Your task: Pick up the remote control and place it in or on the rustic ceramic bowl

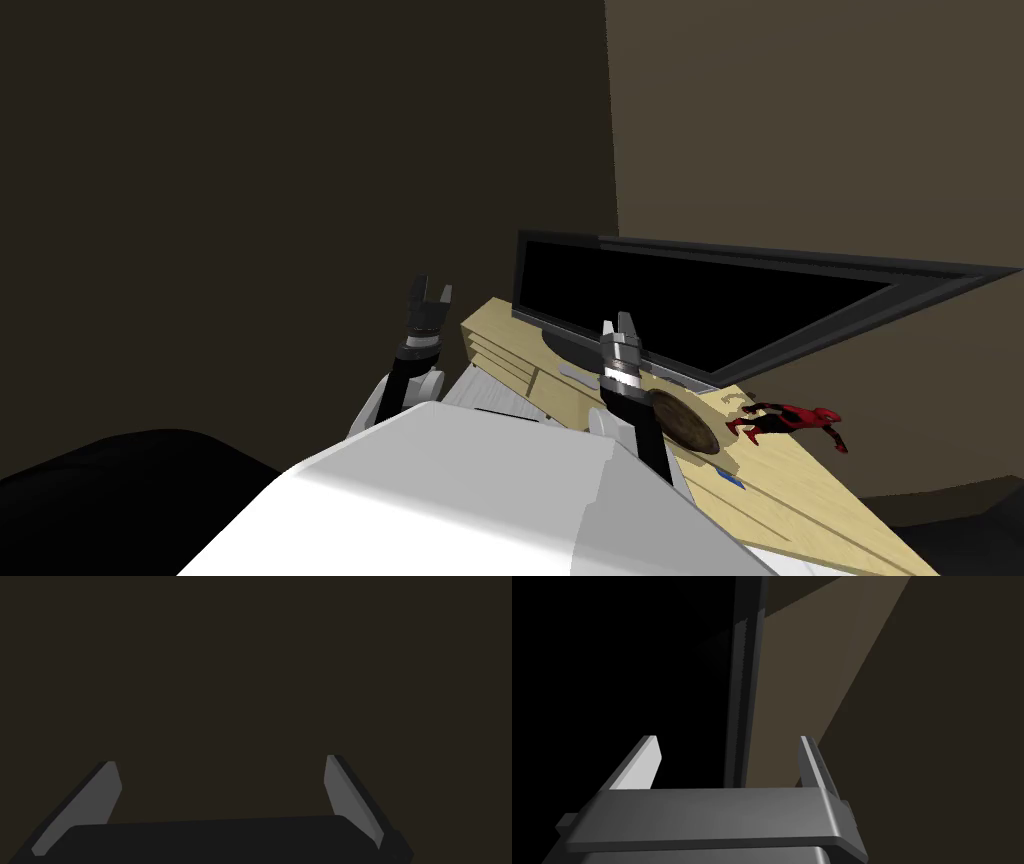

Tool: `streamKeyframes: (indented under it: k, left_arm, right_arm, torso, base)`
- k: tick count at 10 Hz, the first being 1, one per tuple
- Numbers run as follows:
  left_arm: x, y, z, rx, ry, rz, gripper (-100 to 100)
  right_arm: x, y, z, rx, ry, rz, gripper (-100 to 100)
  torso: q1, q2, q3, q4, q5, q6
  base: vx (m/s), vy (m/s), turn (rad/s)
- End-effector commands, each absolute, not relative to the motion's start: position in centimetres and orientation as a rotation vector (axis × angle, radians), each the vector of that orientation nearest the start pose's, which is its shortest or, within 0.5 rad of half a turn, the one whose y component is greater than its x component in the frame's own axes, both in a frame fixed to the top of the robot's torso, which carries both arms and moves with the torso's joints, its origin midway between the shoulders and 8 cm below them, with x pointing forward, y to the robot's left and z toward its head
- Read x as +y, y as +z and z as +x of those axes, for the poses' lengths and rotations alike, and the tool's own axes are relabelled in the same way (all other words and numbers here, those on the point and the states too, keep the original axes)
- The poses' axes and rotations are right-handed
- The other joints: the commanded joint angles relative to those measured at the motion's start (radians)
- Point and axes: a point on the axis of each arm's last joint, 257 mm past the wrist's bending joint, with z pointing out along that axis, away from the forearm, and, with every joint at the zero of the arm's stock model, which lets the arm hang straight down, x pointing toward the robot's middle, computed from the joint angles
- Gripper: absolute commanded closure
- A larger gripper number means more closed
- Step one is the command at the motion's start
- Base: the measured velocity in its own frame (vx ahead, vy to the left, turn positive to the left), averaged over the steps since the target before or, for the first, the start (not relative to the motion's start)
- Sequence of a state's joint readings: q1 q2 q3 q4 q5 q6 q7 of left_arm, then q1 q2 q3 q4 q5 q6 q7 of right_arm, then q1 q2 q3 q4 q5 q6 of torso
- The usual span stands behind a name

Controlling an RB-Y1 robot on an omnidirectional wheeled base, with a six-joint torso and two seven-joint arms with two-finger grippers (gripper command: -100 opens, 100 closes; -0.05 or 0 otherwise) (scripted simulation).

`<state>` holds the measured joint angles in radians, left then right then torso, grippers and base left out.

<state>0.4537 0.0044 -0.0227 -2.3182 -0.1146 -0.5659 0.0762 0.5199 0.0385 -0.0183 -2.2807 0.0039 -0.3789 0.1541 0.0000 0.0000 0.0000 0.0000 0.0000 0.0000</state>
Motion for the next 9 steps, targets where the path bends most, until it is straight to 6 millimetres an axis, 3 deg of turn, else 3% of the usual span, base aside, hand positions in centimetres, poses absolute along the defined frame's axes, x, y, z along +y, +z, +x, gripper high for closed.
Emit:
streamKeyframes:
  k: [1,5,9]
  left_arm:
    - [24.7,6.6,32.9,0.567,-1.373,-0.494,0]
    - [24.7,6.6,32.9,0.567,-1.373,-0.494,0]
    - [24.7,6.6,32.9,0.567,-1.373,-0.494,0]
  right_arm:
    - [-29.3,-1.2,36.2,0.768,1.084,0.699,-100]
    - [-28.8,-3.6,37.2,0.904,1.018,0.63,-100]
    - [-29.1,-9.0,38.7,1.124,0.864,0.53,-100]
  torso:
    - [0.0,0.0,0.0,0.0,0.0,0.0]
    - [0.001,0.001,0.001,0.0,0.0,0.0]
    - [0.001,0.001,0.001,0.0,0.0,0.0]
  base:
    - [-0.004,0.005,0.041]
    - [-0.014,0.015,0.059]
    - [-0.02,0.024,0.116]
